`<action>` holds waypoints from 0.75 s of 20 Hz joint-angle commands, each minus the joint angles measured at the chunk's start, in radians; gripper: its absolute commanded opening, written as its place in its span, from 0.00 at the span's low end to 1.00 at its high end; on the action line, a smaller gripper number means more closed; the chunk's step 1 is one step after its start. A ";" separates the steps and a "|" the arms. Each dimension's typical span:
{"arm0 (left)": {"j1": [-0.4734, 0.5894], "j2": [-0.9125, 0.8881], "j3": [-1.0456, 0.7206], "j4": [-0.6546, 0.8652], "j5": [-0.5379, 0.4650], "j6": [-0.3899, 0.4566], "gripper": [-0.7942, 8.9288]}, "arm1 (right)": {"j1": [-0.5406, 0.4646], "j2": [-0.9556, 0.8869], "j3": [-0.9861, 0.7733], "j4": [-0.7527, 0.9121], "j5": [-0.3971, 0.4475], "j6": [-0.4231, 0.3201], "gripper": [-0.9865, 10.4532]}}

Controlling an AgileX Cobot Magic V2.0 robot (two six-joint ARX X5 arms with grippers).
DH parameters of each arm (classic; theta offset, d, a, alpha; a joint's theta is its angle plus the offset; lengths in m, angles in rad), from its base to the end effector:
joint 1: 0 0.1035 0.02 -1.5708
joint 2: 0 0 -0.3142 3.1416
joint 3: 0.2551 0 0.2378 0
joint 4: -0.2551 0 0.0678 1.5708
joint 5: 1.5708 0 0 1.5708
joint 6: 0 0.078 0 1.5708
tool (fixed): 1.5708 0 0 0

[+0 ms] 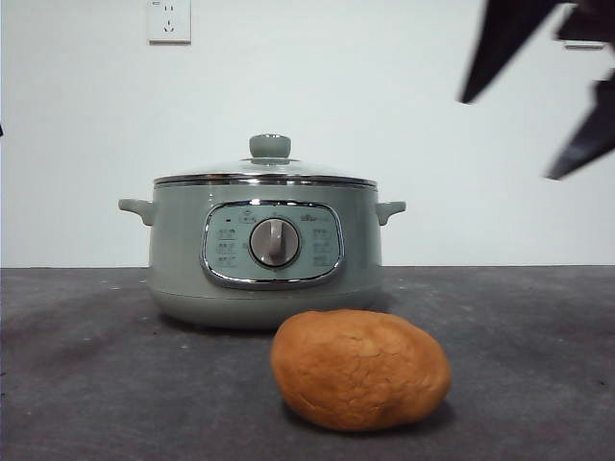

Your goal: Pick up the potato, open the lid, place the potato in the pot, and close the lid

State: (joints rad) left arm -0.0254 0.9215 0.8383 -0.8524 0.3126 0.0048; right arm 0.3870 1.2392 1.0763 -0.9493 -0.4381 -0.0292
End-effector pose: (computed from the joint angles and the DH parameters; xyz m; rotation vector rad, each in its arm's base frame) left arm 0.1479 -0.0278 0.2801 -0.1301 0.9293 -0.3151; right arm 0.1873 0.1121 0.2983 0.0046 1.1302 0.7529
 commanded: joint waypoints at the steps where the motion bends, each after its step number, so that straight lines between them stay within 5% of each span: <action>1: -0.003 0.003 0.003 0.010 0.009 0.018 0.75 | 0.107 0.051 0.032 -0.002 0.027 -0.048 0.81; 9: -0.003 0.009 0.003 0.017 0.009 0.018 0.75 | 0.412 0.180 0.044 0.019 0.261 -0.177 0.80; 15: -0.003 0.011 0.003 0.015 0.009 0.018 0.75 | 0.507 0.281 0.044 0.096 0.308 -0.187 0.80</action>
State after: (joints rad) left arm -0.0257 0.9318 0.8383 -0.8436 0.3176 0.0078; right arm 0.8886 1.5032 1.1191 -0.8600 -0.1371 -0.2012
